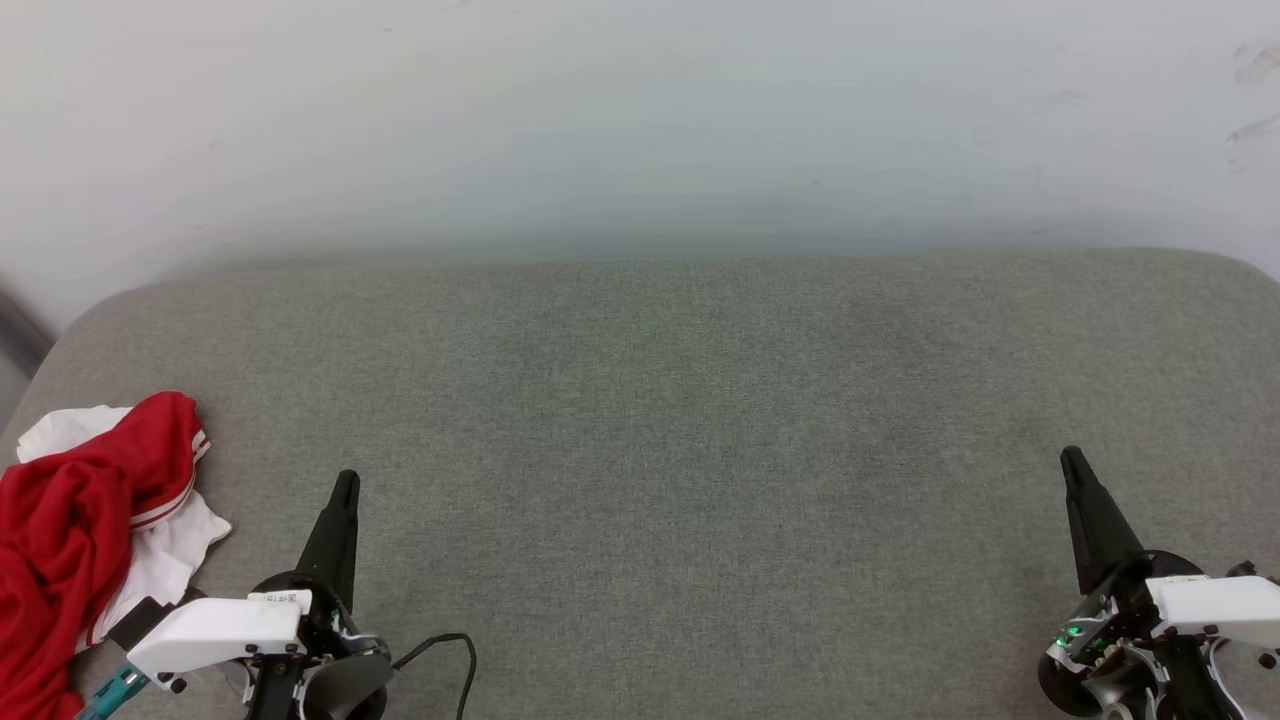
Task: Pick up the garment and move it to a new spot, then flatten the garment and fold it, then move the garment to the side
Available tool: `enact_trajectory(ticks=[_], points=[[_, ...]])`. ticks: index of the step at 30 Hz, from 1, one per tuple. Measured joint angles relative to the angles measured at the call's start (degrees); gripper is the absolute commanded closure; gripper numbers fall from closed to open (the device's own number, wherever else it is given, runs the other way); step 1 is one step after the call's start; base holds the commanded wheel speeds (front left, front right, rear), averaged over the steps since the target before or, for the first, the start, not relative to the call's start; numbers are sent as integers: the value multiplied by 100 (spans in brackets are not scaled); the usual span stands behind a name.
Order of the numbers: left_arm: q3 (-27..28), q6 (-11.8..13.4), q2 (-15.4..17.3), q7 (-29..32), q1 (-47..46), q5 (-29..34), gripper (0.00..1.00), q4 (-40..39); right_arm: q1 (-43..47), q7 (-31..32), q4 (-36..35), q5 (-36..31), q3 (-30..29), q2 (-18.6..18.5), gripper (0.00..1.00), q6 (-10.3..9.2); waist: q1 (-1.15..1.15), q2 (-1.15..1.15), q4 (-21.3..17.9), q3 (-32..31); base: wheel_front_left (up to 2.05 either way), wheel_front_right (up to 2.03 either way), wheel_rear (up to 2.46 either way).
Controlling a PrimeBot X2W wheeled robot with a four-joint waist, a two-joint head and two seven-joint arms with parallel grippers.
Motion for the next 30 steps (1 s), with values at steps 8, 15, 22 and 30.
enact_trajectory(ticks=[8,15,22,30], points=[[0,0,0,0,0,0,100,0,-1,0,0,0,0,0,100,0,0,0,0,0,0,0,0],[-4,1,0,-1,8,0,0,22,10,0,19,-1,0,0,0,0,0,0,0,0,0,0,0],[-137,2,-14,-131,144,0,0,125,181,-88,52,-57,36,8,0,-1,0,0,0,3,0,0,0],[-323,2,-14,-346,114,66,0,2,191,-324,-165,-268,179,-22,0,-1,0,0,9,6,0,0,0]])
